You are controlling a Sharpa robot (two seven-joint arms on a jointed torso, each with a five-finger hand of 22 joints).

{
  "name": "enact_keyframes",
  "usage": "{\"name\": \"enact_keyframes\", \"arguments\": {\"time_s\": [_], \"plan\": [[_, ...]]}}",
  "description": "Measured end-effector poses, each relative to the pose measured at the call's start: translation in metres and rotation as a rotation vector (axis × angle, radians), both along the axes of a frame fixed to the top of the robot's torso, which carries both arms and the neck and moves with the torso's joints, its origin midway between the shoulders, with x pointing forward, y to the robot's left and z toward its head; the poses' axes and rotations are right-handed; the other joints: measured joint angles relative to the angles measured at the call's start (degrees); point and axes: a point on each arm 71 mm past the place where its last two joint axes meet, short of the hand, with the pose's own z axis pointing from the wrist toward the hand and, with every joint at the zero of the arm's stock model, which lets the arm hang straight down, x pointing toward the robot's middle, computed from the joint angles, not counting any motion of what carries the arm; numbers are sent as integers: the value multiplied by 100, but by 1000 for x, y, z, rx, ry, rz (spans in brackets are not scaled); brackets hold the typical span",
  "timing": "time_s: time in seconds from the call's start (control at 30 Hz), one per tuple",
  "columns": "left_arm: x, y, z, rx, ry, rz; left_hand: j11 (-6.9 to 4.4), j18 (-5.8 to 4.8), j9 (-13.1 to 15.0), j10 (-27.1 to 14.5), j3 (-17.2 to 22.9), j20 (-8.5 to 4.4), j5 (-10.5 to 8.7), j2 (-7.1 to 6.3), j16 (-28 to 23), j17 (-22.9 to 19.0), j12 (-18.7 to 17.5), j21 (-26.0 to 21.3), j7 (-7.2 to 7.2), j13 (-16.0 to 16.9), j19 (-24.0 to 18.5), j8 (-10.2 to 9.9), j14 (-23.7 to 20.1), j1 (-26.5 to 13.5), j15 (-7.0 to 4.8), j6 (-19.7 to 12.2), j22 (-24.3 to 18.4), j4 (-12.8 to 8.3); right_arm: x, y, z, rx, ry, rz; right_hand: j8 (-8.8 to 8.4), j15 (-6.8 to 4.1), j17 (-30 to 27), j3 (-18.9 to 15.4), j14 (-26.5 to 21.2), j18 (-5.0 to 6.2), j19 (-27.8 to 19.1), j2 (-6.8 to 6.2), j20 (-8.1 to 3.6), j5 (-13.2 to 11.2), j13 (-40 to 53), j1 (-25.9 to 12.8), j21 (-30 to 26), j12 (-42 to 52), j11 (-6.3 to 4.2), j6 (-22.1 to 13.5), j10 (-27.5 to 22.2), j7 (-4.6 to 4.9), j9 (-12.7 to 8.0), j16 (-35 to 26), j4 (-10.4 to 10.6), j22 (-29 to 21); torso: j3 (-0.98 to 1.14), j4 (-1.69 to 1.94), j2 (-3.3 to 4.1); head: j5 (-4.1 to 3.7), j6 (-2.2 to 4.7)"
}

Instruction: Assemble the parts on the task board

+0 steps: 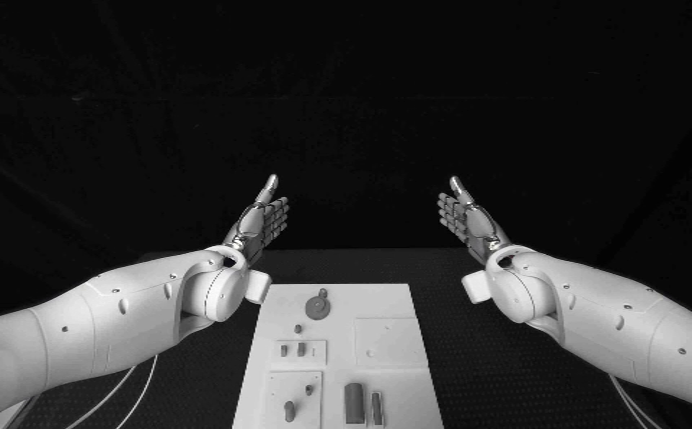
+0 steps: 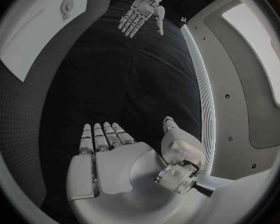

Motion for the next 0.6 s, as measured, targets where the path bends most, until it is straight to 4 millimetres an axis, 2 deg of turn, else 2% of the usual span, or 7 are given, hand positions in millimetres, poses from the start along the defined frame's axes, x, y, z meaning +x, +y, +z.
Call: {"name": "enact_keyframes", "arguments": {"time_s": [0.07, 0.13, 0.23, 0.33, 0.43, 0.6], "plan": [[-11, -13, -2, -26, 0, 3, -28, 1, -73, -188, -65, -14, 0, 9, -61, -72, 0, -12, -25, -11, -114, -51, -120, -162, -36, -135, -130, 48, -10, 8, 1, 26, -3, 1, -21, -26, -61, -85, -118, -1, -73, 4, -45, -26, -29, -130, -41, -63, -22, -121, -138, -27, -94, -88, 55, -257, 24, 71, -15, -76, -51], [-21, -25, -3, -49, -2, 9, -49, 0, -132, -344, -118, -24, 0, 18, -111, -130, -27, -12, -47, -20, -208, -68, -223, -290, -62, -240, -235, 88, -19, 15, 2, 52, -5, -1, -55, -64, -112, -163, -200, -84, -137, 5, -74, -26, -48, -233, -68, -114, -48, -228, -248, -46, -169, -158, 86, -466, 52, 136, -29, -153, -97], [-37, -43, -3, -81, -9, 24, -75, 1, -216, -562, -197, -42, -15, 27, -170, -211, -27, -25, -86, -27, -340, -134, -365, -471, -99, -384, -384, 144, -36, 24, 4, 94, -7, -18, -78, -87, -158, -233, -281, -85, -183, 4, -93, -26, -70, -319, -86, -152, -71, -318, -348, -73, -242, -206, 124, -663, 77, 199, -42, -211, -132], [-49, -54, -1, -100, -22, 53, -98, 1, -263, -682, -248, -56, -29, 35, -210, -261, -27, -43, -97, -35, -417, -161, -446, -568, -122, -470, -475, 169, -53, 32, 7, 133, -7, -47, -117, -105, -209, -322, -400, -85, -271, 10, -127, -26, -89, -461, -142, -215, -85, -440, -483, -96, -330, -298, 166, -916, 87, 233, -48, -236, -149], [-58, -60, 1, -106, -33, 87, -98, 1, -267, -682, -248, -56, -29, 35, -210, -263, -27, -43, -97, -39, -417, -161, -446, -568, -123, -470, -479, 169, -67, 37, 10, 164, -5, -83, -117, -108, -216, -327, -402, -86, -271, 10, -127, -26, -93, -461, -142, -216, -92, -450, -492, -105, -341, -307, 171, -944, 95, 252, -52, -243, -152], [-64, -62, 3, -101, -48, 134, -98, 1, -269, -682, -248, -56, -29, 35, -210, -263, -27, -43, -97, -39, -417, -161, -446, -568, -122, -470, -481, 169, -83, 41, 13, 191, -1, -143, -117, -106, -222, -327, -404, -85, -271, 10, -127, -26, -96, -461, -142, -216, -92, -450, -492, -105, -344, -307, 171, -953, 99, 262, -53, -245, -153]]}}
